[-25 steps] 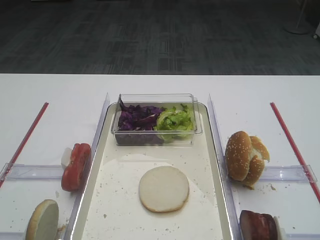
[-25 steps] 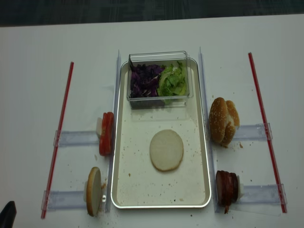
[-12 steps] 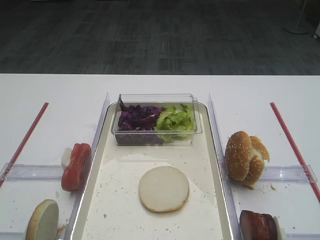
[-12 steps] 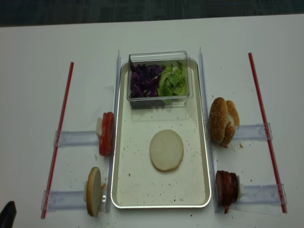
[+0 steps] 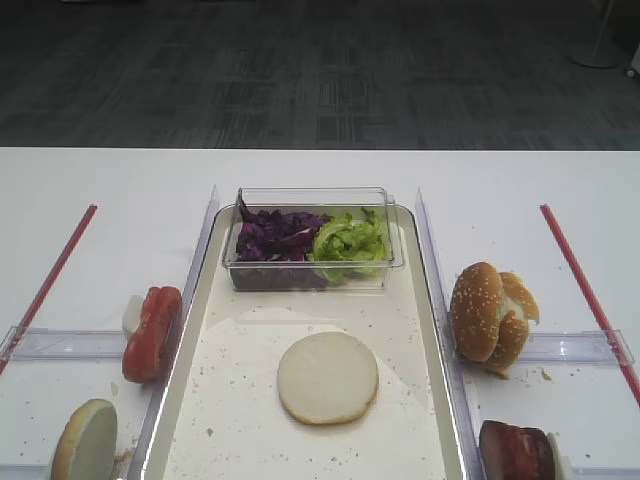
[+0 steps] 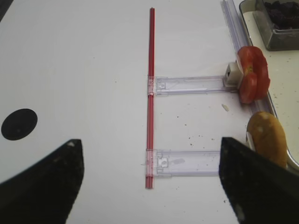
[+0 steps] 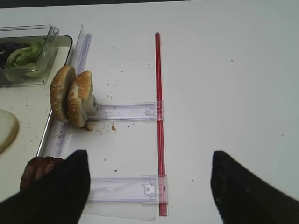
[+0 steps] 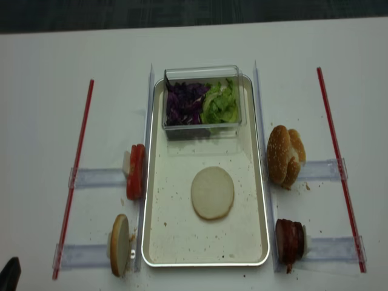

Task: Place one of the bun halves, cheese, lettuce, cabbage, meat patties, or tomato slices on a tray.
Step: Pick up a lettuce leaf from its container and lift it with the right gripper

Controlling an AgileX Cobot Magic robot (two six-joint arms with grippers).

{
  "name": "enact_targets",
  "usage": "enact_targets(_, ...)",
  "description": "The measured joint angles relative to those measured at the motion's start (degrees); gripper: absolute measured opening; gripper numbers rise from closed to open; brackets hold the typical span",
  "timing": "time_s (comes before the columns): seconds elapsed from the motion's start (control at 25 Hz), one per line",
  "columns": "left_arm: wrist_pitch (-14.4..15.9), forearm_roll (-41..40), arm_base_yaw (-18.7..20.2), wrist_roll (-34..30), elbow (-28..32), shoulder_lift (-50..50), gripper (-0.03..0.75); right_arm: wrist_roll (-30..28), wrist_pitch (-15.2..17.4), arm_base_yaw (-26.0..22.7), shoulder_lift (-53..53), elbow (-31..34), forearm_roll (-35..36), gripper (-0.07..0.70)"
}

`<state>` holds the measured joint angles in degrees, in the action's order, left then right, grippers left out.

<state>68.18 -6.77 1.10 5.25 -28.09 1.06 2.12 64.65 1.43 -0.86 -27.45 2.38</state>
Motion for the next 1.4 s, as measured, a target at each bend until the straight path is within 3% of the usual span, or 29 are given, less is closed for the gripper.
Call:
enact_targets(0.28, 0.0, 0.0, 0.0, 0.0, 0.0, 0.0, 0.545, 1.0, 0.0, 0.0, 9.4, 0.0, 0.1, 0.562)
enact_targets(0.96, 0.0, 0.0, 0.0, 0.0, 0.0, 0.0, 0.545, 1.1, -1.6, 0.0, 43.9, 0.0, 0.1, 0.562)
enact_targets(1.4, 0.0, 0.0, 0.0, 0.0, 0.0, 0.0, 0.545, 1.1, -2.2, 0.0, 55.4, -0.3, 0.7, 0.562)
